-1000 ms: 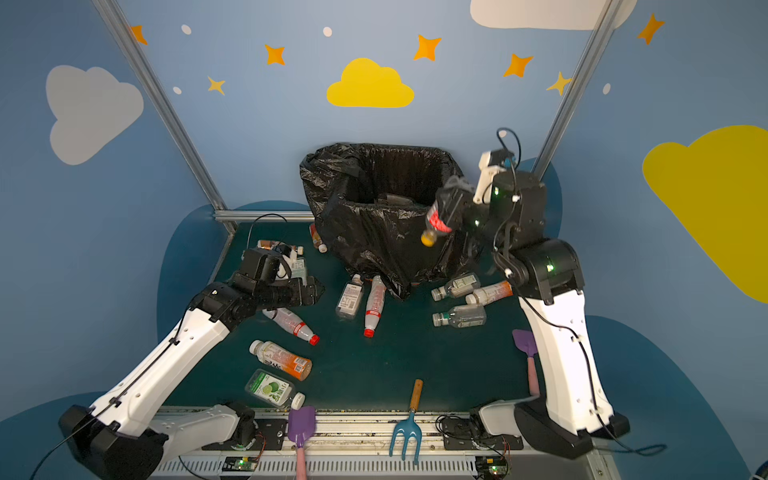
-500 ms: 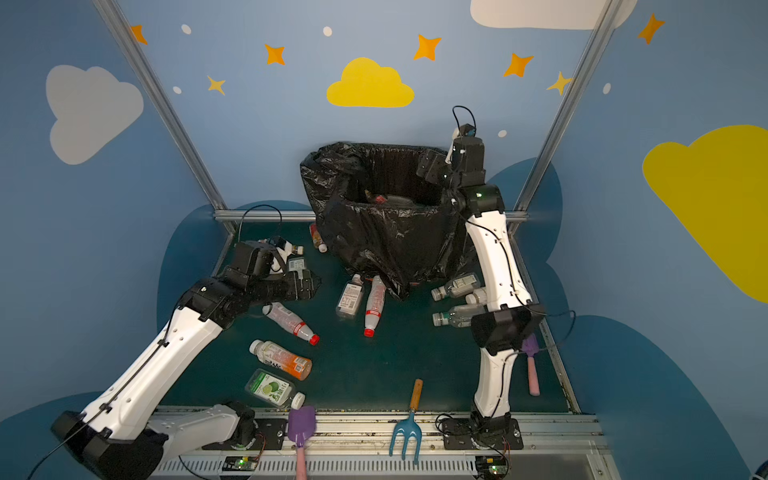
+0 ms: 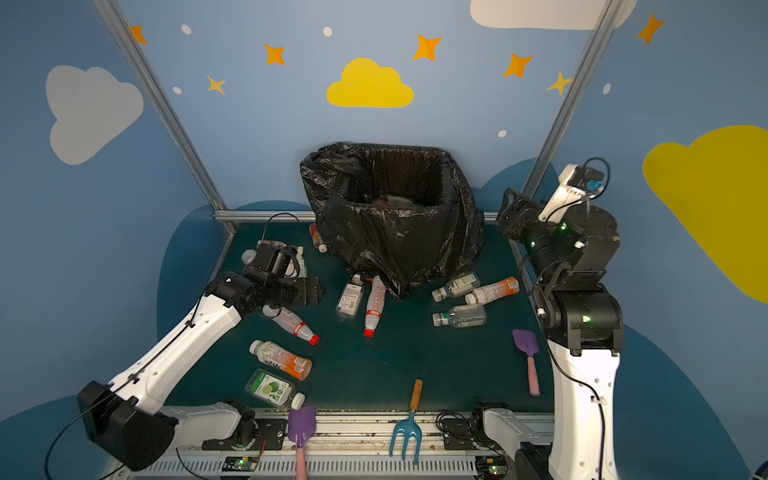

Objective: Throw the plastic bottles in the bin
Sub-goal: 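Move the right gripper down toward the bottles beside the bin's far corner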

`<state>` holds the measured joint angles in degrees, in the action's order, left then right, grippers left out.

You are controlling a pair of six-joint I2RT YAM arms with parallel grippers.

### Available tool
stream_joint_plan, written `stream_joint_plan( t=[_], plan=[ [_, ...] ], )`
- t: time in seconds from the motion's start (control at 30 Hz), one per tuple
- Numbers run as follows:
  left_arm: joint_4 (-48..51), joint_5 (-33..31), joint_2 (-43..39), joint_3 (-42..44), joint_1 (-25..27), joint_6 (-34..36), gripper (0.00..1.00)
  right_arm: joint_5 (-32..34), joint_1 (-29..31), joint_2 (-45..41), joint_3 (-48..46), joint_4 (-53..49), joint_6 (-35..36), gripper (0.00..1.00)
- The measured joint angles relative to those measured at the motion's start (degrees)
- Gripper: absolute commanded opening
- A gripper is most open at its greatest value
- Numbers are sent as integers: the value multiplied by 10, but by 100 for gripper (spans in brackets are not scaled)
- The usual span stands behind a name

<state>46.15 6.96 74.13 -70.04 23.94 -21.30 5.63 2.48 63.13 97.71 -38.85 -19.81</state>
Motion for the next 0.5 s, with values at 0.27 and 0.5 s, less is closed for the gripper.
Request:
stream_joint_plan(
  t=[0.27, 0.5],
  plan=[
    [-10, 10, 41, 21, 3, -28, 98, -60, -131, 39, -236, -104, -10, 64],
    [-8, 7, 47, 18, 8, -29, 98, -110, -208, 142, -254, -74, -22, 73]
  ],
)
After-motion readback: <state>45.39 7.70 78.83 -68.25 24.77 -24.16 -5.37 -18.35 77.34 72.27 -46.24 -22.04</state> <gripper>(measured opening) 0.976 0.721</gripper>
